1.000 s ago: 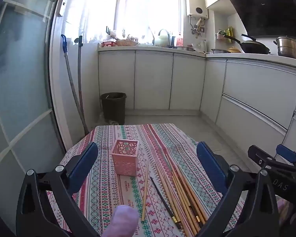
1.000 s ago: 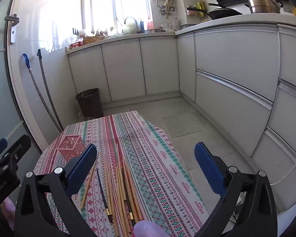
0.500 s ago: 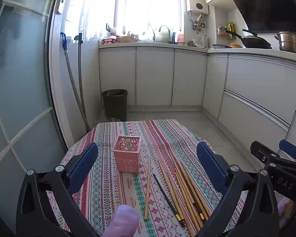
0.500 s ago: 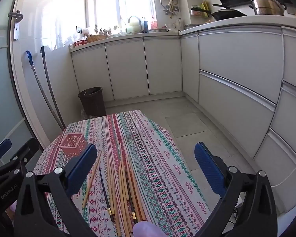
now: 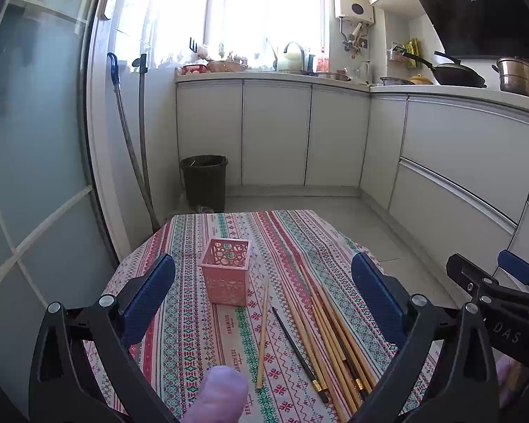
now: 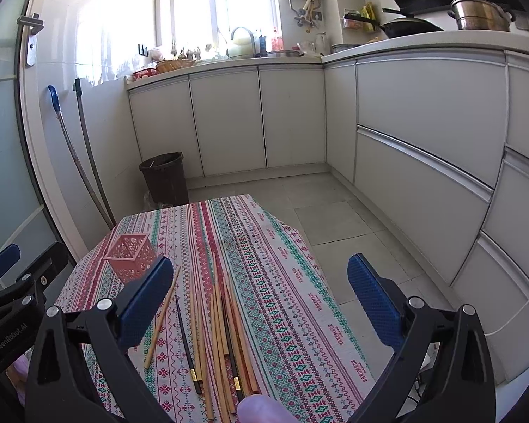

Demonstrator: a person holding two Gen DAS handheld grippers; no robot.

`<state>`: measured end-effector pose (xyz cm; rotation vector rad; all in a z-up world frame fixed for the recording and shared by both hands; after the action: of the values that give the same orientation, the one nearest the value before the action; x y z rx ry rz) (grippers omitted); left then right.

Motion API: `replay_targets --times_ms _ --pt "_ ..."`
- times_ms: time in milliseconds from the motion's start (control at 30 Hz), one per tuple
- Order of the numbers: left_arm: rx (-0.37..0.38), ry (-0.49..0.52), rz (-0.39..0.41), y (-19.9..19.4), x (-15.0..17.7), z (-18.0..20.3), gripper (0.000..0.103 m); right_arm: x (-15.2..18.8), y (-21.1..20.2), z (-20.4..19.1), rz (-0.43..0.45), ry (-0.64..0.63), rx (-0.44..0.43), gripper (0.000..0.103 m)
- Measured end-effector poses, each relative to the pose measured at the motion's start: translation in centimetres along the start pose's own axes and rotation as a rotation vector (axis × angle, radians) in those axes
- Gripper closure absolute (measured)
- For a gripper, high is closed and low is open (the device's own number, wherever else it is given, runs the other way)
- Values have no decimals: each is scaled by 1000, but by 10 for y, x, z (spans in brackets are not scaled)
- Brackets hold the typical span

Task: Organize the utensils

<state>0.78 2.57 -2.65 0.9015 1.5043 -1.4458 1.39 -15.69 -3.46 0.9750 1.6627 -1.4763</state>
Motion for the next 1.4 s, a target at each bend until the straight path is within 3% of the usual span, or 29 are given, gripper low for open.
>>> replay_targets --times_ms 1400 --pt "3 -10 -22 6 5 1 7 1 5 2 -17 5 6 6"
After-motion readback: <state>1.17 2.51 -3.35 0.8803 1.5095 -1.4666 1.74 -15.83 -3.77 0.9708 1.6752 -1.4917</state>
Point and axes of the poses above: each gripper's, at about its wrist camera, not at the fingertips, and y roughly the way its jaws point, z to its right, x to its underside, the point moved 1 cm from there along y, roughly the way its jaws point
